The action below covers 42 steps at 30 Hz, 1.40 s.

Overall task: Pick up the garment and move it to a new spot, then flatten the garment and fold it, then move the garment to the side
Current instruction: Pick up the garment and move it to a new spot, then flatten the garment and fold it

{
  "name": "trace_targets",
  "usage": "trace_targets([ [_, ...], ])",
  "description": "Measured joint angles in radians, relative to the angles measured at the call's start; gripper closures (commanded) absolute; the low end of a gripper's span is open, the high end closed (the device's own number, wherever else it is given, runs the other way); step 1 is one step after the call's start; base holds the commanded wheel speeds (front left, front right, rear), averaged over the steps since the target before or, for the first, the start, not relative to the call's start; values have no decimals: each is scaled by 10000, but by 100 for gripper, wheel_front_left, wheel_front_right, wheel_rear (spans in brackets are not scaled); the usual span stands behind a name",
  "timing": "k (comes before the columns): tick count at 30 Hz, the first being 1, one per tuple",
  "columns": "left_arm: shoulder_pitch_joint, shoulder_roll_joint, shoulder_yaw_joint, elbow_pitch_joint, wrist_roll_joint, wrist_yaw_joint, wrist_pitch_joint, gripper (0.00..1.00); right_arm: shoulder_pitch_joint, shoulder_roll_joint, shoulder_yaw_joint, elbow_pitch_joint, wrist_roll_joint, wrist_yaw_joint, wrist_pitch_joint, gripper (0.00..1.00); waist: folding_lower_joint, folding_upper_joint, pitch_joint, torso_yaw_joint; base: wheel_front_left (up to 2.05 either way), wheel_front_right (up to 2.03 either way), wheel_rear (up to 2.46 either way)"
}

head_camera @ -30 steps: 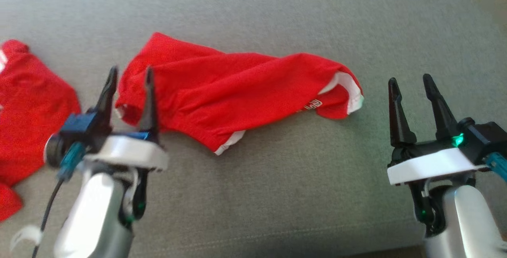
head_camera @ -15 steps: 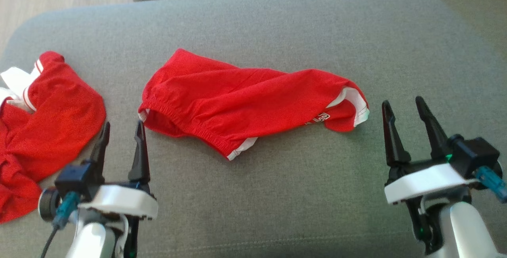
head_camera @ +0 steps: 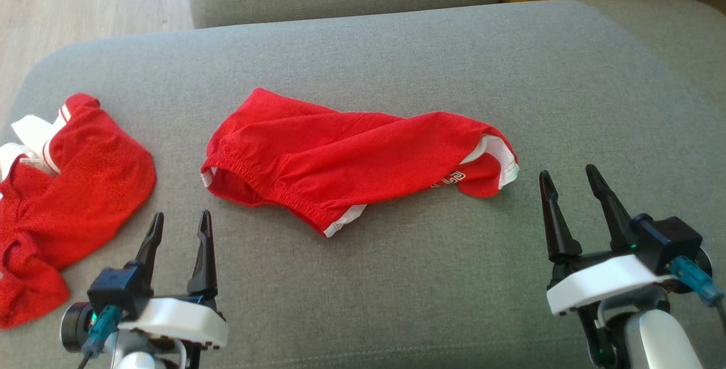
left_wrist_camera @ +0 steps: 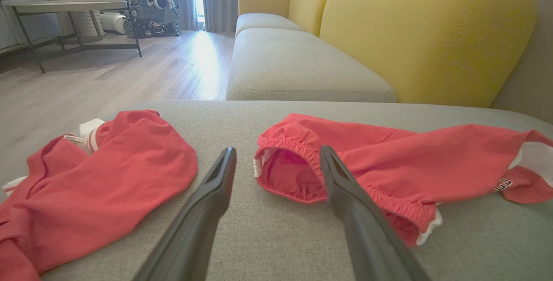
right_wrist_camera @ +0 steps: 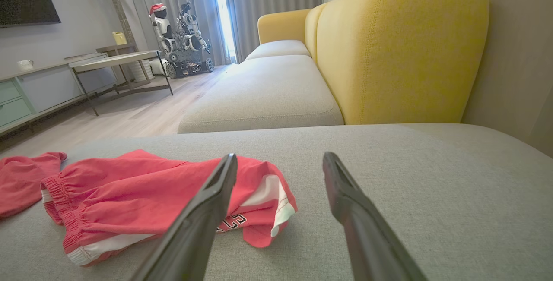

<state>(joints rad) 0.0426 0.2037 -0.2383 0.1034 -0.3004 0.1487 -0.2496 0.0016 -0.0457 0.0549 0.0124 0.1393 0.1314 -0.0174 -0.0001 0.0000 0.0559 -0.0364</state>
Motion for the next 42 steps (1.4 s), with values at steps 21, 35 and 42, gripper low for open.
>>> trace_targets([
  [21, -19, 67, -90, -19, -2, 94, 4, 0, 81, 0, -19, -46, 104, 0, 15, 0, 0, 0, 105, 15, 0, 0, 0],
  [35, -1384, -568, -1967, 991, -288, -1394, 1503, 0, -197, 0, 121, -107, 360, 0, -2, 0, 0, 0, 907, -125, 0, 0, 0],
  [42, -1804, -767, -2171, 1829, -663, -1898, 1785, 0, -418, 0, 174, -38, 487, 0, -148, 0, 0, 0, 1362, -479, 0, 0, 0],
])
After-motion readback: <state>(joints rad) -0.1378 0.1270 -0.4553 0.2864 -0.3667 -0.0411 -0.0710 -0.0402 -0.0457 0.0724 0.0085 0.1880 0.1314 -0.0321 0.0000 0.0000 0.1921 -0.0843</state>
